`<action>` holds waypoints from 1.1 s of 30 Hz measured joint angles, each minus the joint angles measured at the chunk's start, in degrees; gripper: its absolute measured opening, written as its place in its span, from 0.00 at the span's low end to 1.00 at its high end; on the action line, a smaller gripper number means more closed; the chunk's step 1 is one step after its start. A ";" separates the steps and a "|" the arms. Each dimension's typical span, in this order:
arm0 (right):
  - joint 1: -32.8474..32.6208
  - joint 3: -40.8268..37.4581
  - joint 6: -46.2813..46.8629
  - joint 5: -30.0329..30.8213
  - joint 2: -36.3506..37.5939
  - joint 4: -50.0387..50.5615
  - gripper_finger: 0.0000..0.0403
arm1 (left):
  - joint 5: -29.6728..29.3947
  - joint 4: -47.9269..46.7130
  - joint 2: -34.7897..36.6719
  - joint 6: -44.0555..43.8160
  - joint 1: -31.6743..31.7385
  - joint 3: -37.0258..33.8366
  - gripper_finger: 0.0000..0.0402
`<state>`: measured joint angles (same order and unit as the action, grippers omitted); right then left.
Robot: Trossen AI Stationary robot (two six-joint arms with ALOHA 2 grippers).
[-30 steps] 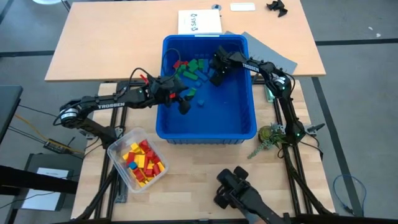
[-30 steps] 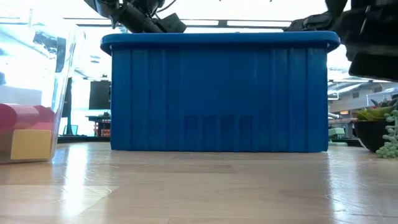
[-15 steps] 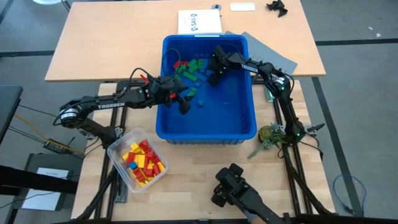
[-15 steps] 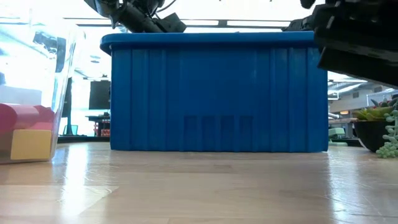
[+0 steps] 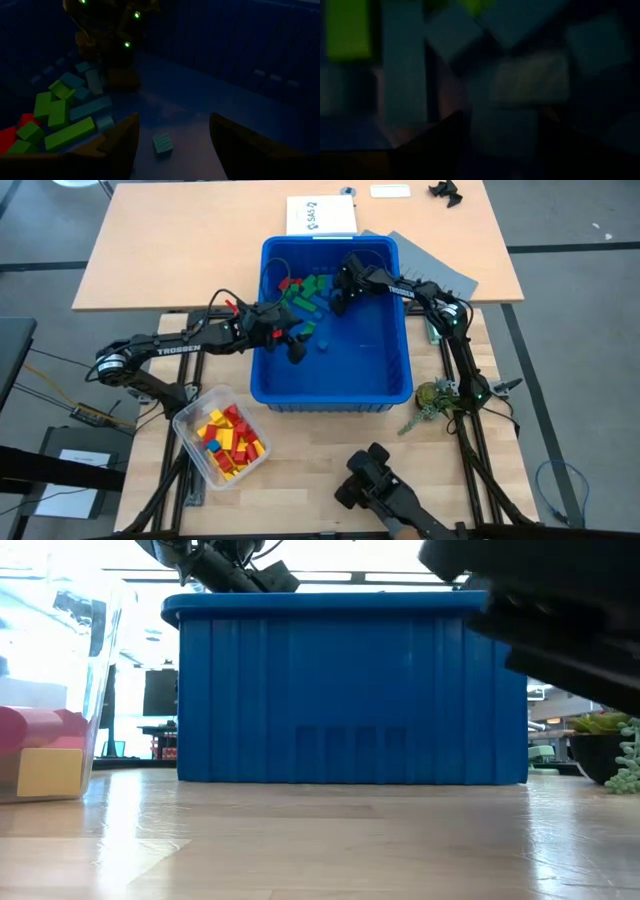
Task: Sort Items/Unsort Items
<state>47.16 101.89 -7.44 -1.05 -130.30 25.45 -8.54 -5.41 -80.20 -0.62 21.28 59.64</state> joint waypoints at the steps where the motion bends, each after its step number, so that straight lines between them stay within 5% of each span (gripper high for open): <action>1: 0.00 -0.86 -0.16 0.27 0.00 0.01 0.57 | 0.00 0.00 0.00 -0.02 0.00 0.00 0.62; 8: 0.09 -3.17 -2.15 1.07 0.57 -1.26 0.55 | 0.00 0.11 0.00 -0.02 -0.02 0.00 0.62; 13: 0.12 -3.40 -3.82 -0.18 0.53 -3.48 0.41 | 0.00 0.77 0.00 -0.02 -0.01 0.00 0.62; 22: 0.00 -3.55 -4.86 -0.81 1.15 -3.91 0.41 | 0.00 1.63 0.00 -0.04 -0.01 0.00 0.62; 33: -4.30 -3.63 -7.41 -5.31 15.30 3.65 0.41 | 0.00 8.08 0.00 -0.04 -0.01 0.00 0.62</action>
<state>42.85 98.26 -14.85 -6.37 -115.00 29.10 -8.54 2.67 -80.20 -0.67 21.26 59.64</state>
